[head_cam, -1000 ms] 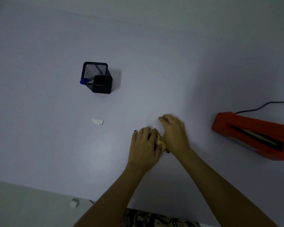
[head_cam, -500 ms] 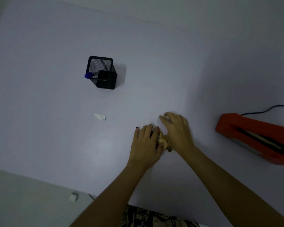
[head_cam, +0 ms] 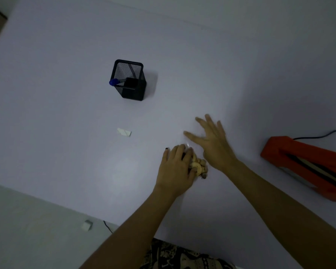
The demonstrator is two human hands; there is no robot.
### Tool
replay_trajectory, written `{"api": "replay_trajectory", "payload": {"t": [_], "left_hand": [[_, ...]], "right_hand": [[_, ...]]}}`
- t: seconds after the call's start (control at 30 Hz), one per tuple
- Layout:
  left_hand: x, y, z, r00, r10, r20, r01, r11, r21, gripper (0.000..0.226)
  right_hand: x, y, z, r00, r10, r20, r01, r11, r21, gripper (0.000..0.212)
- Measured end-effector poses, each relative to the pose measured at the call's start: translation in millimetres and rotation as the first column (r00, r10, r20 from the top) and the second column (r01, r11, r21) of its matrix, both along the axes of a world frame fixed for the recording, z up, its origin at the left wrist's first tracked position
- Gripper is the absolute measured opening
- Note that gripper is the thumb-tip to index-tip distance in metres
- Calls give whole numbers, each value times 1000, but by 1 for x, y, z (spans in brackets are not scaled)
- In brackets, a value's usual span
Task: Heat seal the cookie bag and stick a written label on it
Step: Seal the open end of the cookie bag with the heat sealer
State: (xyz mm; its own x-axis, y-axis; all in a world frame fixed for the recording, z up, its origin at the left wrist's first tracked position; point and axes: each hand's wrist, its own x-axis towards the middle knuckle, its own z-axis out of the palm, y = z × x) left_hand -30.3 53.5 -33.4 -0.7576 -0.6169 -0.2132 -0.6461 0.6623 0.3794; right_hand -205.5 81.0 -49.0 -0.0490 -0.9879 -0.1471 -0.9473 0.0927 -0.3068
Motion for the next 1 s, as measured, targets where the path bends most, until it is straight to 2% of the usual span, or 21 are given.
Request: {"api": "replay_trajectory", "payload": {"t": [0.07,0.1,0.23,0.4,0.6,0.67,0.83,1.0], "left_hand": [[0,1,0,1000,8,-9,-8,1000,3,57],[0,0,0,1000,11,-10,-11,1000,6,57],[1,-2,-1,1000,-1,3,1,1000,15,59],[1,-2,0,1000,1,8,-1,1000,27,59],[1,-2,-1,1000,7,14,-8,999,51,58],[2,-3,-1,1000,-2,21,1,999,40,58],[3,-4,-1,999,-13,33,11,999,40,59],[0,-5,3,999,-17,50,15,999,37,61]], "right_hand": [[1,-1,-1,990,144,-11,-143,989,39,98],[-1,-2,-2,988,156,-16,-155,986,55,101],[-5,-9,-2,998,52,-33,-48,994,103,106],[3,3,-1,995,100,10,-100,991,88,85],[-3,38,-1,999,-8,-33,9,999,44,113],[-5,44,-2,999,-20,-44,21,1000,22,113],[-6,46,-8,994,89,-58,-88,996,18,102],[-27,64,-11,992,-79,-102,82,996,26,103]]}}
